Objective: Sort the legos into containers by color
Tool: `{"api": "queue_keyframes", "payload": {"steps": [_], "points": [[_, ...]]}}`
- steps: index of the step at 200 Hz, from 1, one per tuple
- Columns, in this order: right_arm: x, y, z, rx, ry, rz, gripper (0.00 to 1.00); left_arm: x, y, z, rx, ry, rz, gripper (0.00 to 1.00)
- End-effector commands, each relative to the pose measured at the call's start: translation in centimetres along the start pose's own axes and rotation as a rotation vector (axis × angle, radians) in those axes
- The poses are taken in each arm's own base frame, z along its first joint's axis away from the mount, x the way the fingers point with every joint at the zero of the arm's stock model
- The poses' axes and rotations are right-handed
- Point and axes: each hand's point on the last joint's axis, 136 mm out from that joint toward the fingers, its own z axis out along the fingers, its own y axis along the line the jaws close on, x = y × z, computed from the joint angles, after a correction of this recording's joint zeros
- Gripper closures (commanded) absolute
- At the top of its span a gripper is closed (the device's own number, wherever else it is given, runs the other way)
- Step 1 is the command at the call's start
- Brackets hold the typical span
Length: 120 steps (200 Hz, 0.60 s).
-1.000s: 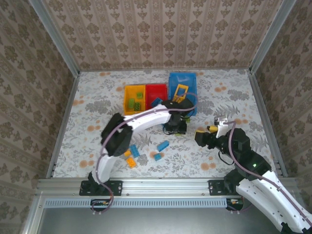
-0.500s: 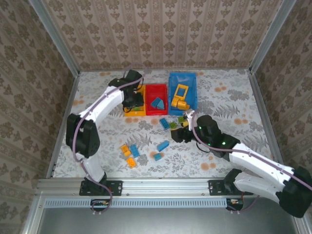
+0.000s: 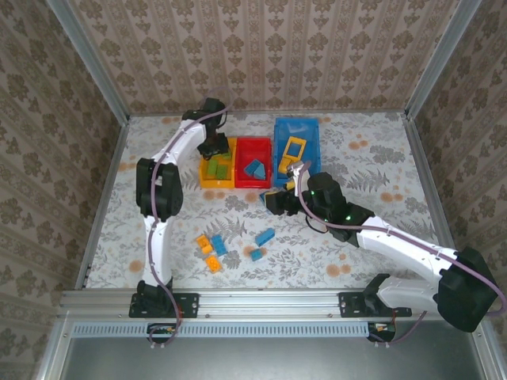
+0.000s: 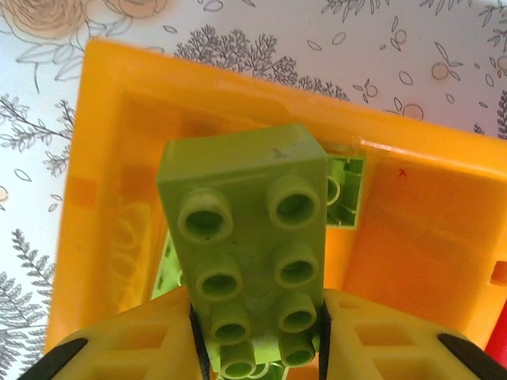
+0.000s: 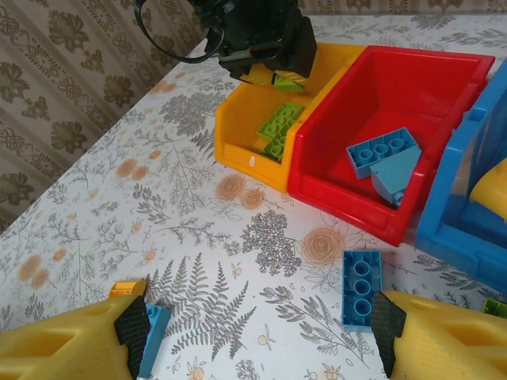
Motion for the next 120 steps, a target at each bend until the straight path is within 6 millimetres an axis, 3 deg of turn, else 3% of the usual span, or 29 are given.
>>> {"api": "queue_keyframes", "payload": {"steps": [1, 25, 71, 96, 120], "points": [[-1.4, -0.3, -0.2, 0.026, -0.039, 0.016, 0.23, 1.2, 0.0, 0.2, -0.006, 0.050, 0.019, 0.59], [-1.0, -0.6, -0.2, 0.035, -0.032, 0.023, 0.22, 1.7, 0.1, -0.4, -0.006, 0.052, 0.016, 0.48], [-0.3, -0.4, -0.4, 0.025, -0.009, 0.001, 0.23, 1.7, -0.6, -4.8, 0.032, -0.011, 0.004, 0.47], [1.2, 2.0, 0.1, -0.033, 0.067, -0.135, 0.23, 2.6, -0.2, -9.4, 0.034, -0.080, -0.011, 0.47], [4.4, 5.7, 1.3, -0.138, 0.155, -0.296, 0.24, 6.1, 2.1, -13.2, 0.022, -0.113, -0.071, 0.45]]}}
